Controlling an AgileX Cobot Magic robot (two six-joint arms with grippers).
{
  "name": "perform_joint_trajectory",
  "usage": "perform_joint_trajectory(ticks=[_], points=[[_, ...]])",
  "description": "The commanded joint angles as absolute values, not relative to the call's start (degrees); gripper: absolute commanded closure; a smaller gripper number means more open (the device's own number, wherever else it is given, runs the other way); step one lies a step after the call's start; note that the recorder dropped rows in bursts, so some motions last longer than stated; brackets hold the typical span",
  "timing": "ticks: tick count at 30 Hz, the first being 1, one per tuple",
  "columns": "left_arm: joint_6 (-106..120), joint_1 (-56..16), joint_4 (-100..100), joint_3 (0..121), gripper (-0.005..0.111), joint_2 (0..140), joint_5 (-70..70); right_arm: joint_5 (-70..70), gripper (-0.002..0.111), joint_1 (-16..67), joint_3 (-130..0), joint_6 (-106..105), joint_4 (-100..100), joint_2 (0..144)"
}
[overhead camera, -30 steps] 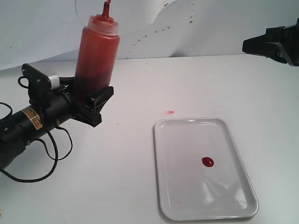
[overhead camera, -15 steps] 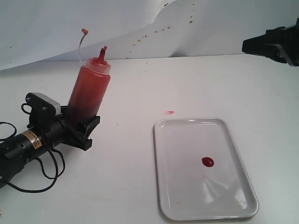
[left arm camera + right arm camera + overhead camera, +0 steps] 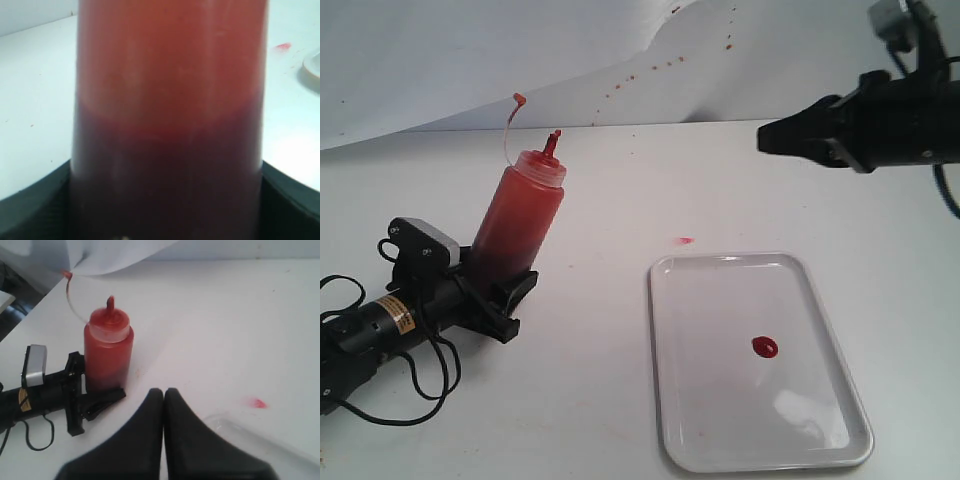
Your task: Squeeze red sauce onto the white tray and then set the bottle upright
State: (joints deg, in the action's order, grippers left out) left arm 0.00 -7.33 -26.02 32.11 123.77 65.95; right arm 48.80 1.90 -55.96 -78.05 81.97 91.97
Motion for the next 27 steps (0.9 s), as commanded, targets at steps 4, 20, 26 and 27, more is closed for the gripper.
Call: perform_joint_trajectory(ticks=[4, 20, 26, 27], points=[[0.0, -7.27, -26.03, 32.34, 0.107, 123.37, 69.96, 48.25, 0.089, 6.86, -56.16, -89.35, 93.79, 100.3], [0.32, -7.27, -26.03, 32.34, 0.107, 123.37, 69.96, 37.91, 0.02, 21.56, -79.44, -77.63, 90.5, 116.85], [0.31, -7.27, -26.03, 32.34, 0.107, 123.37, 69.96, 42.49, 0.02, 24.34, -87.7, -74.22, 88.77, 122.47], [0.31, -7.27, -26.03, 32.34, 0.107, 123.37, 69.96, 42.62, 0.02, 24.69, -88.56, -73.98, 88.62, 123.29]])
